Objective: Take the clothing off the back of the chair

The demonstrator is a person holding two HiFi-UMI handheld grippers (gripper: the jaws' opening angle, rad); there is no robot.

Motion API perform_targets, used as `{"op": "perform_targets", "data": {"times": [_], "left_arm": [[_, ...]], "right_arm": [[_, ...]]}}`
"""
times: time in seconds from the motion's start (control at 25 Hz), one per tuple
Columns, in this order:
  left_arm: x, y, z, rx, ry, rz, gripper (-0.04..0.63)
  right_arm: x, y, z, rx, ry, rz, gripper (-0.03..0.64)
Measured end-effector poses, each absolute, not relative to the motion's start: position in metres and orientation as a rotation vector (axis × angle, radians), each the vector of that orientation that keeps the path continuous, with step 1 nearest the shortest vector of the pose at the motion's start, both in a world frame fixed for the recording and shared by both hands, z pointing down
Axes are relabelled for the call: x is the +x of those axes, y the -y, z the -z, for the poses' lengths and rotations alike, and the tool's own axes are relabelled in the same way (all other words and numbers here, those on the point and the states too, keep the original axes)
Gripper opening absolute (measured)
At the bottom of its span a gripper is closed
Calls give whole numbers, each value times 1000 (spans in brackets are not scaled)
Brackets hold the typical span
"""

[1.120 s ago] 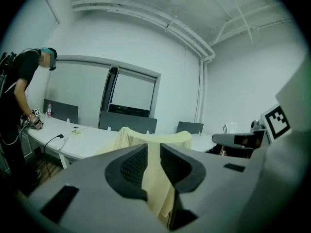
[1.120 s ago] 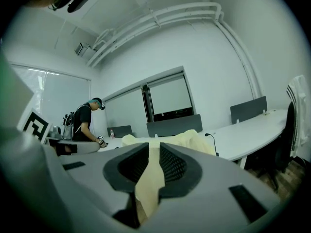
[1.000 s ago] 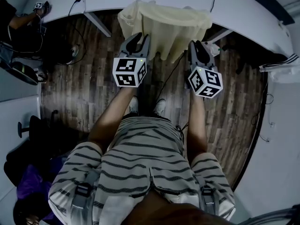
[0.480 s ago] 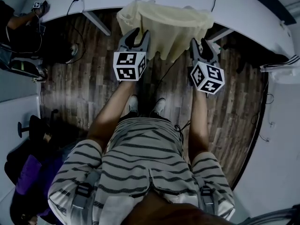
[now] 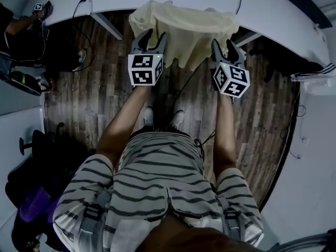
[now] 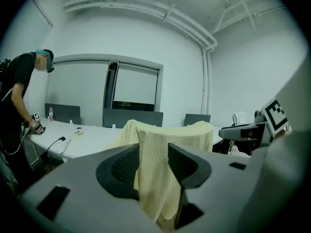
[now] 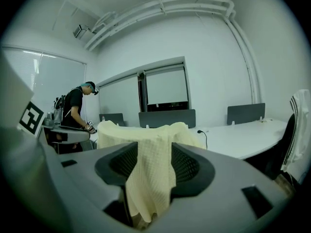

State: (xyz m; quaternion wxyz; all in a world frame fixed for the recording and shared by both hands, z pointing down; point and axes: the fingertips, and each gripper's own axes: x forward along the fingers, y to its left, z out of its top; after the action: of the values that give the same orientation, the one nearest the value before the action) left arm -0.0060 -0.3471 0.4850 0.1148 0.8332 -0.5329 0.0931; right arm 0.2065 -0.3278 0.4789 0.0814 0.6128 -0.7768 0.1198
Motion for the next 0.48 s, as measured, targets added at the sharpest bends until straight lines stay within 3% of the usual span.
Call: {"op": "perform_targets", "data": {"times": [0.48], "left_arm": [[-8, 370, -497, 2440, 1585, -327, 195]], "right_arm": [[214, 350, -494, 1821, 2278, -362, 256]]}}
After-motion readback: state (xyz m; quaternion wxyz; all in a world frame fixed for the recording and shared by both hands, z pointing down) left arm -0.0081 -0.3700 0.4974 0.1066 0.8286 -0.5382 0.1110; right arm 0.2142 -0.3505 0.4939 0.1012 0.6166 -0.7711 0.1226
